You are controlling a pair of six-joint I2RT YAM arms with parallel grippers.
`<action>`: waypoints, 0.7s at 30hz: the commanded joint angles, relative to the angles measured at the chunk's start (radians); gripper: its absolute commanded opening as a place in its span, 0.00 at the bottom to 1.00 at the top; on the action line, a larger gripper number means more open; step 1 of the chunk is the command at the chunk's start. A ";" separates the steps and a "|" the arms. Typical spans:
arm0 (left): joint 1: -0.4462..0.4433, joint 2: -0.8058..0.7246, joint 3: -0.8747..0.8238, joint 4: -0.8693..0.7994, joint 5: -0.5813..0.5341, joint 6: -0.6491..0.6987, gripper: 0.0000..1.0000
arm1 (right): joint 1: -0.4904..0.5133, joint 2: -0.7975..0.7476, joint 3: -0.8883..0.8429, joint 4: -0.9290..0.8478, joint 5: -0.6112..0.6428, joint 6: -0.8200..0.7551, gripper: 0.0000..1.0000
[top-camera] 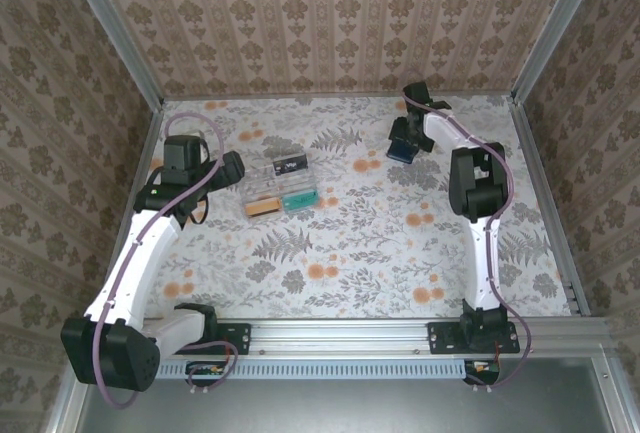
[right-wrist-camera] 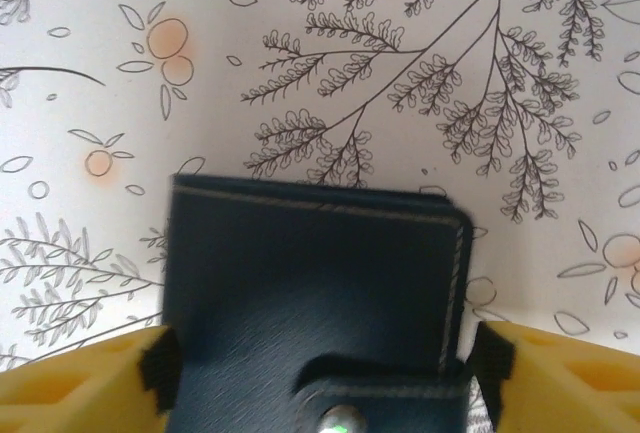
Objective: Take the credit cards out of the card holder
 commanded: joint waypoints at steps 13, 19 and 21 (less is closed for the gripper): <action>-0.008 0.018 0.063 0.001 0.076 -0.017 1.00 | 0.114 -0.104 -0.146 -0.085 -0.030 -0.042 0.46; -0.015 0.032 0.048 0.024 0.104 -0.029 1.00 | 0.198 -0.224 -0.329 -0.048 -0.061 -0.034 0.42; -0.020 0.041 0.048 0.027 0.112 -0.028 1.00 | 0.231 -0.284 -0.414 -0.022 -0.066 -0.022 0.42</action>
